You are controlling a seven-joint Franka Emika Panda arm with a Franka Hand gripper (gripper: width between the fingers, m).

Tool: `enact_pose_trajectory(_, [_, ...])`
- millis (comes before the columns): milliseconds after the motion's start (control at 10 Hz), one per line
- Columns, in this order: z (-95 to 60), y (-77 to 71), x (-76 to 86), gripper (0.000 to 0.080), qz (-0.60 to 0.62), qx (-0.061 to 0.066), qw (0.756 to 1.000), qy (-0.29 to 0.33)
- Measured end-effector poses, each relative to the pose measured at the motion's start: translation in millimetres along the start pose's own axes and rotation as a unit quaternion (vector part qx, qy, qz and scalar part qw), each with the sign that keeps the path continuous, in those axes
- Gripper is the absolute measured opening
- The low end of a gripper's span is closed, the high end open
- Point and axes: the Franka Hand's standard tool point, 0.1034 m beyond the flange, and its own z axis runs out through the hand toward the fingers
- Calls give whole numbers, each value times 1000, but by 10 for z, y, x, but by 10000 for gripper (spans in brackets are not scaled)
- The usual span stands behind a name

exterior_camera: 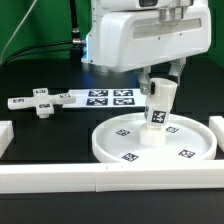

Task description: Assemble round table

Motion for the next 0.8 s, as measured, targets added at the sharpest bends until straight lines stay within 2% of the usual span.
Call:
enact_pose_trajectory(400, [-1, 1, 1, 412, 8, 1, 1000, 1])
enact_pose_trajectory(500, [-4, 9, -5, 412, 51, 8, 999, 6])
enact_pose_trajectory(800, [-9, 13, -15, 412, 226, 26, 973, 36])
